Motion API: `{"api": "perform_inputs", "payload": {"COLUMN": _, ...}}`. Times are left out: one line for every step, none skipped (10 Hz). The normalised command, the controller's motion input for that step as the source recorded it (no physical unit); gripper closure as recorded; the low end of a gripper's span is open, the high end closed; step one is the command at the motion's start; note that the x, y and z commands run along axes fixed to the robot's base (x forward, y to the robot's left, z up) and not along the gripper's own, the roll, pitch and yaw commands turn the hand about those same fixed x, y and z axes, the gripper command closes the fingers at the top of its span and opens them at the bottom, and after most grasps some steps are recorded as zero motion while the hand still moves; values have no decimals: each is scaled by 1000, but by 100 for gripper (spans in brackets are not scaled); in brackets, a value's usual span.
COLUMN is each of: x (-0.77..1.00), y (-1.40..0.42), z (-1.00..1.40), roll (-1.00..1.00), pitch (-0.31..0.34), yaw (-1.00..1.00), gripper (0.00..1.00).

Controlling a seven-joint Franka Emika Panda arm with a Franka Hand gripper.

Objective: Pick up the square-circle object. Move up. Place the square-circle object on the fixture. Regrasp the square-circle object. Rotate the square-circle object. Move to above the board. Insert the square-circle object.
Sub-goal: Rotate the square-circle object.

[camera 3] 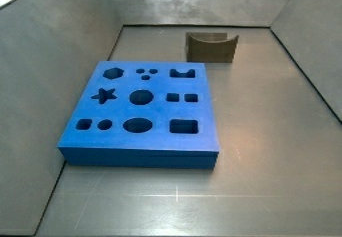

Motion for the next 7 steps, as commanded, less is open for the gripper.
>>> {"api": "perform_inputs", "payload": {"x": 1, "y": 13, "z": 7, "roll": -171, "pitch": 64, "yaw": -486, "gripper": 100}}
{"api": "perform_inputs", "payload": {"x": 2, "y": 13, "z": 11, "roll": -169, "pitch": 63, "yaw": -280, "gripper": 100}}
{"api": "perform_inputs", "payload": {"x": 2, "y": 14, "z": 12, "roll": -169, "pitch": 62, "yaw": -214, "gripper": 100}}
{"api": "perform_inputs", "payload": {"x": 0, "y": 0, "z": -1000, "roll": -168, "pitch": 61, "yaw": -122, "gripper": 100}}
{"api": "perform_inputs", "payload": {"x": 7, "y": 1, "z": -1000, "roll": -162, "pitch": 41, "yaw": -96, "gripper": 100}}
{"api": "perform_inputs", "payload": {"x": 13, "y": 5, "z": -1000, "roll": -139, "pitch": 6, "yaw": -76, "gripper": 100}}
{"api": "perform_inputs", "payload": {"x": 8, "y": 11, "z": -1000, "roll": -97, "pitch": -29, "yaw": -65, "gripper": 100}}
